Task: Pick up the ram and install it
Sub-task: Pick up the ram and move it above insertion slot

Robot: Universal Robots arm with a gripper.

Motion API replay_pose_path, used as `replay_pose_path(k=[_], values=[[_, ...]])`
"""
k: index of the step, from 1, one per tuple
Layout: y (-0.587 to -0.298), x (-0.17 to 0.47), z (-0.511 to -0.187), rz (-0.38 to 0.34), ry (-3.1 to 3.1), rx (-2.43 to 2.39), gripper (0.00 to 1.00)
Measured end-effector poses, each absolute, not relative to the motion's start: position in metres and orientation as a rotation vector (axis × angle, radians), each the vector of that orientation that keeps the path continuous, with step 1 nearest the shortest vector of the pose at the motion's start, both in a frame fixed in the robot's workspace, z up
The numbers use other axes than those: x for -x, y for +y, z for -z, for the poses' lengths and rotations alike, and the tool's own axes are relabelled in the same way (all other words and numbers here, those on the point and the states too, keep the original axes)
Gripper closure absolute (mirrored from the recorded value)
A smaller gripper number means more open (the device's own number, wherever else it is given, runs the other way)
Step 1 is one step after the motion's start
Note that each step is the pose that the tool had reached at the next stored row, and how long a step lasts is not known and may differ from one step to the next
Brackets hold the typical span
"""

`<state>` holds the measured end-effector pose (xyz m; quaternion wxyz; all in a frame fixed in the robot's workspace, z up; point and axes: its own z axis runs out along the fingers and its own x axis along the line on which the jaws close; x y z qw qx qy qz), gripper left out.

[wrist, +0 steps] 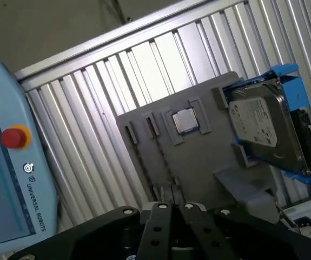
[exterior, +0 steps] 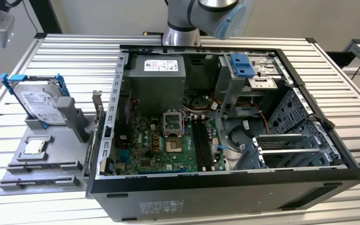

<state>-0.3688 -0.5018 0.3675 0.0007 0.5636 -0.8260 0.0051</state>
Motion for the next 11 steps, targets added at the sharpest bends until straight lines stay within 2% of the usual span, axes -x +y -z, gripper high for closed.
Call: replay_pose_path(k=[11], values=[[-0.5018,0.3687,-0.3659,-0.016,-2.403,-2.023,1.00]])
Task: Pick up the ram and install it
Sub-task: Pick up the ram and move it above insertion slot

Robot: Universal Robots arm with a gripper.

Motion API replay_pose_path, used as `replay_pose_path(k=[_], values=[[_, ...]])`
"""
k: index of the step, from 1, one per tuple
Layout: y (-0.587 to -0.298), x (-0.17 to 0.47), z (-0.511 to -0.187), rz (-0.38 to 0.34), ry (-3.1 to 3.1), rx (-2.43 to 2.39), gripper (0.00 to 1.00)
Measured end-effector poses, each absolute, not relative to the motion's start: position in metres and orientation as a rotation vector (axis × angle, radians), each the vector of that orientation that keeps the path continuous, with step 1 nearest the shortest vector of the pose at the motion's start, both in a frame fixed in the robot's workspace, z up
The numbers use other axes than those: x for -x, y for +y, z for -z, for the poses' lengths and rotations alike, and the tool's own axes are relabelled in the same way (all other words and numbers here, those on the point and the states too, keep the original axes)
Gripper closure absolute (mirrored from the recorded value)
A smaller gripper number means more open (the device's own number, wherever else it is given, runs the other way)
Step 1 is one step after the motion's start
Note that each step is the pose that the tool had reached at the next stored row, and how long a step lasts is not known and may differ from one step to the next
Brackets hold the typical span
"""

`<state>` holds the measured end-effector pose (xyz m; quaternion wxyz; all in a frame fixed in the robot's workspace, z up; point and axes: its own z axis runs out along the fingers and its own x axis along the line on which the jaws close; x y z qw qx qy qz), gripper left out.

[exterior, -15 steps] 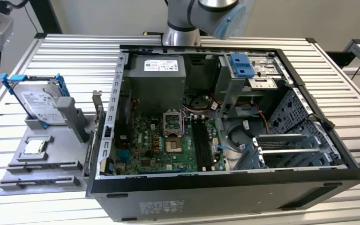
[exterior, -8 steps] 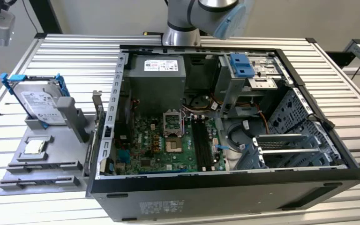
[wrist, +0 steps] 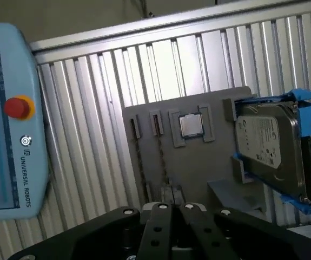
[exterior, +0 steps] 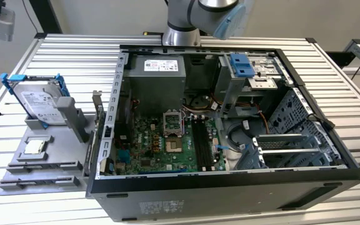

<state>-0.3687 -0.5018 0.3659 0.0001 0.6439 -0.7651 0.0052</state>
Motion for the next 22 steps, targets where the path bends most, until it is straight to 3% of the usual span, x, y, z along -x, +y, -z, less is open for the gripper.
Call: replay_pose_path(k=[22], values=[[-0.5016,0.3690,-0.3637,-0.016,-2.285,-2.158,1.00]])
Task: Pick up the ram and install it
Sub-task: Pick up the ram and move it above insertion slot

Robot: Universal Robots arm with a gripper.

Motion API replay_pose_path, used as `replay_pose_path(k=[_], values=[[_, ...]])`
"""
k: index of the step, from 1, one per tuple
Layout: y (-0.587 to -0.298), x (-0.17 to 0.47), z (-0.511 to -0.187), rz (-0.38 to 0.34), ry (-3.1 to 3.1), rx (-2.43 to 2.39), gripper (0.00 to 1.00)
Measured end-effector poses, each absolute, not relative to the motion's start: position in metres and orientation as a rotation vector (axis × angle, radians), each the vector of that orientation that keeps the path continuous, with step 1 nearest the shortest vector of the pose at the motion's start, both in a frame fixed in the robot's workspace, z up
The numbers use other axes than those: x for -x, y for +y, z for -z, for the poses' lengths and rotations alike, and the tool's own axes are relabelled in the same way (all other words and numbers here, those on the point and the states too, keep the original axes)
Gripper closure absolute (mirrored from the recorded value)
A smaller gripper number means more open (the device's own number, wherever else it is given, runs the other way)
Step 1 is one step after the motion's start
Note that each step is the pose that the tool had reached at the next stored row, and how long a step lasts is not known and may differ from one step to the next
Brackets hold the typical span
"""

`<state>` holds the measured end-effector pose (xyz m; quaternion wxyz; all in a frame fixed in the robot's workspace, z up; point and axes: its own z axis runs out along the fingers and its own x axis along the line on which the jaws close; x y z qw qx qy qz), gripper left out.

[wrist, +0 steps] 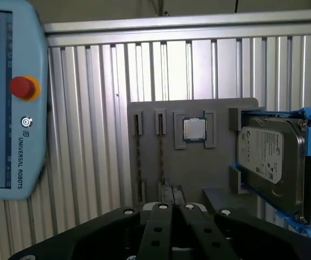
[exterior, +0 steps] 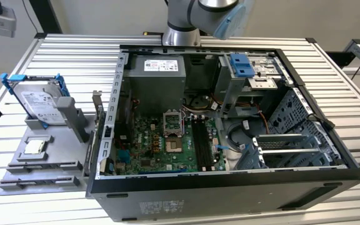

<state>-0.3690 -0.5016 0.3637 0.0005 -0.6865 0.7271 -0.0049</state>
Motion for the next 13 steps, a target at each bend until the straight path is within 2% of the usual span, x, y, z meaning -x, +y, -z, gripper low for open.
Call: replay_pose_path(k=[1,13], values=[[-0.5017,0.3690,-0.3637,0.016,2.283,2.156,0.00],[-0.5018,0.3720,-0.3613,0.005,2.269,2.161,0.00]])
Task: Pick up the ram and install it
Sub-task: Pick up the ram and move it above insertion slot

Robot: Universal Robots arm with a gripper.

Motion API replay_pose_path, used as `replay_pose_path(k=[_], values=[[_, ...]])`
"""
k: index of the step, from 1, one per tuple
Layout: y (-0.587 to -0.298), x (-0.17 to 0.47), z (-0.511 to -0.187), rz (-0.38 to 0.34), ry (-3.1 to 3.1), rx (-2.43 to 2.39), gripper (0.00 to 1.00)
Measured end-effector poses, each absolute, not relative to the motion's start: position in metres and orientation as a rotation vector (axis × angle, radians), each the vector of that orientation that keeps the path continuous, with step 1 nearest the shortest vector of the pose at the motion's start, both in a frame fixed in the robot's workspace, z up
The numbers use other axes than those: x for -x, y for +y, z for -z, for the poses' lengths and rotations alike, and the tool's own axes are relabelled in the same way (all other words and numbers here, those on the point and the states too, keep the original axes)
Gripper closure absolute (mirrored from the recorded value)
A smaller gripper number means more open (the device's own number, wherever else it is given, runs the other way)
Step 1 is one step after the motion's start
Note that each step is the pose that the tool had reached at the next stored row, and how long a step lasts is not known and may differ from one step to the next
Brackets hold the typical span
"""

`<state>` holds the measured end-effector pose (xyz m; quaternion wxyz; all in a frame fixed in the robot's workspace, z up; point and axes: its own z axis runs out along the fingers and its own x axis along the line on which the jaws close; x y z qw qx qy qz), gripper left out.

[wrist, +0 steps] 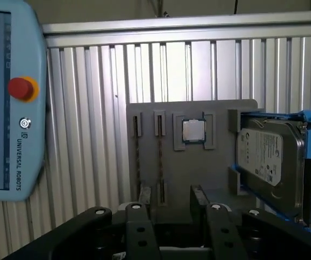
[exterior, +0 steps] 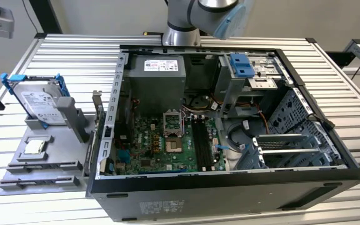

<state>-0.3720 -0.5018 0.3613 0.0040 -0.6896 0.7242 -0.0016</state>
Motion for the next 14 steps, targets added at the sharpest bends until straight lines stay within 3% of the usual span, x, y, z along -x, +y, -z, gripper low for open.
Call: replay_pose_path(k=[14], values=[[-0.504,0.373,-0.337,0.001,2.233,2.196,0.00]])
